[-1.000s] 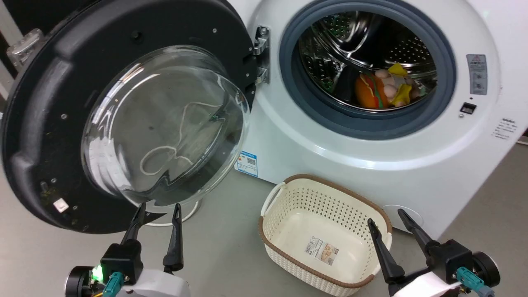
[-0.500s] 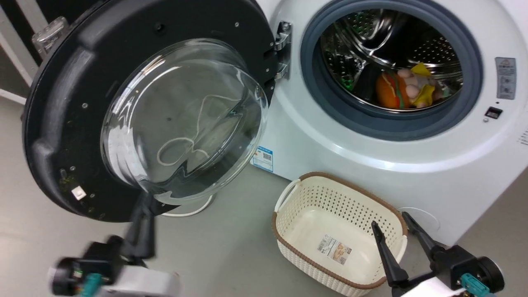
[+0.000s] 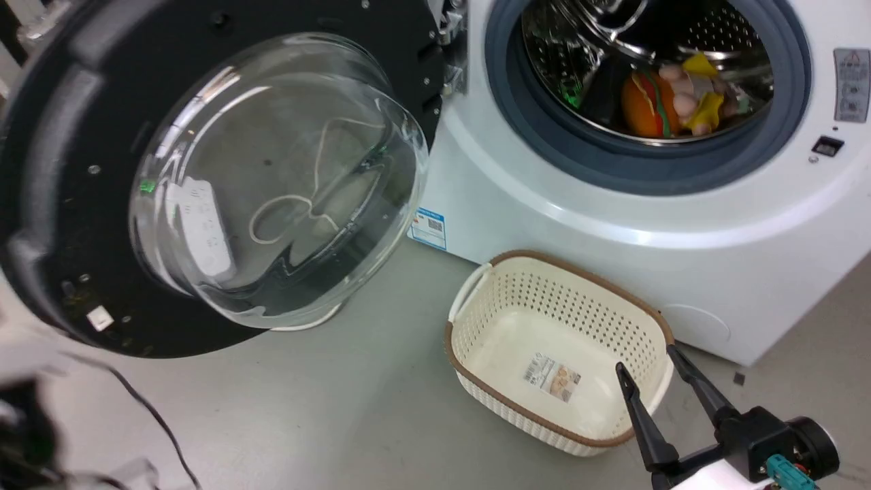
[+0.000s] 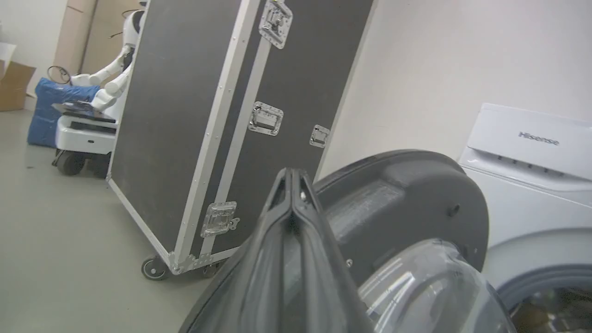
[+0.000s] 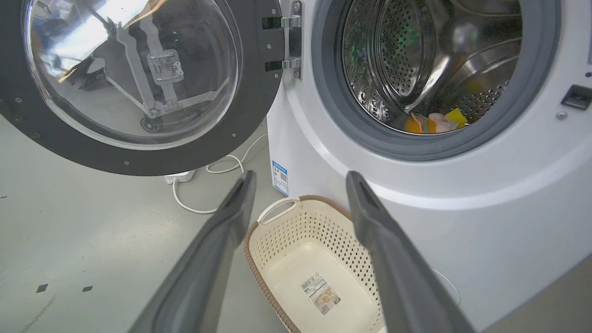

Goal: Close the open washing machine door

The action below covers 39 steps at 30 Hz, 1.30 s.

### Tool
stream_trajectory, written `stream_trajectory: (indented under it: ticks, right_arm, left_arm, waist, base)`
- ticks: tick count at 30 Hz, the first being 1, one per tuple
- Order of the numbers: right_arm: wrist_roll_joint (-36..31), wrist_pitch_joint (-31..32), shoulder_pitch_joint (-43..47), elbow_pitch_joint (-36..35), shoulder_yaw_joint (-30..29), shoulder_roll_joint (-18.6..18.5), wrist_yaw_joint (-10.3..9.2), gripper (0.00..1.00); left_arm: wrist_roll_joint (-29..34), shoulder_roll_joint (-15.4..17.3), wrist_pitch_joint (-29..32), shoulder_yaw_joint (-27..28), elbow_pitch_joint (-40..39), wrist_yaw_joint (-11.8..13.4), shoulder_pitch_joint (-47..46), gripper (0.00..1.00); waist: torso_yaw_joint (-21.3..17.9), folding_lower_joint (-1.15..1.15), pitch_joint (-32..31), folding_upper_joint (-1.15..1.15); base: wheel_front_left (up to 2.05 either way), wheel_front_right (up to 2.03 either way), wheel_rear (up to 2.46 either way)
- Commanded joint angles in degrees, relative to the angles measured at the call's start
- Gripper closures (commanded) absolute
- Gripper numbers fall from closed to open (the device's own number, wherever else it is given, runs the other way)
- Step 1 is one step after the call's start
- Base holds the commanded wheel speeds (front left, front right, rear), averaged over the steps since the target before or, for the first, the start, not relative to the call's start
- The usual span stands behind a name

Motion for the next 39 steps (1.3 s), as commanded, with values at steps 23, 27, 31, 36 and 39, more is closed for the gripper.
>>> stream_trajectory:
  ticks: [23, 27, 31, 36, 39]
  right_arm:
    - [1.6, -3.5, -3.0, 0.2, 1.1, -2.5, 0.05, 0.0]
    - [1.6, -3.5, -2.6, 0.4, 0.4, -2.0, 0.05, 0.0]
    - [1.5, -3.5, -2.4, 0.7, 0.0, -1.3, 0.05, 0.0]
    - [1.5, -3.5, -2.4, 1.0, -0.6, 0.0, 0.05, 0.0]
    - [1.1, -3.5, -2.2, 1.1, -1.1, 0.7, 0.05, 0.0]
  left_arm:
    - [-43.9, 15.9, 48.1, 15.3, 29.2, 2.8, -18.2, 1.0]
    - [-48.6, 13.9, 55.7, 14.9, 24.9, 1.3, -13.8, 1.0]
    - [-52.5, 10.7, 62.6, 14.0, 19.2, 1.5, -8.4, 1.0]
    - [-57.2, 5.1, 70.1, 11.8, 10.5, 3.0, -1.2, 1.0]
    - [-58.0, 1.6, 72.6, 9.6, 5.8, 3.6, 2.7, 1.0]
  waist:
    - [-4.2, 0.0, 5.8, 0.0]
    - [-4.6, 0.0, 4.7, 0.0]
    - [-4.8, 0.0, 2.7, 0.0]
    - [-5.6, 0.0, -0.4, 0.0]
    - [-6.3, 0.0, -1.9, 0.0]
  base:
    - [0.0, 0.0, 0.0]
    - [0.0, 0.0, 0.0]
    - [0.0, 0.0, 0.0]
    - [0.0, 0.0, 0.0]
    - [0.0, 0.0, 0.0]
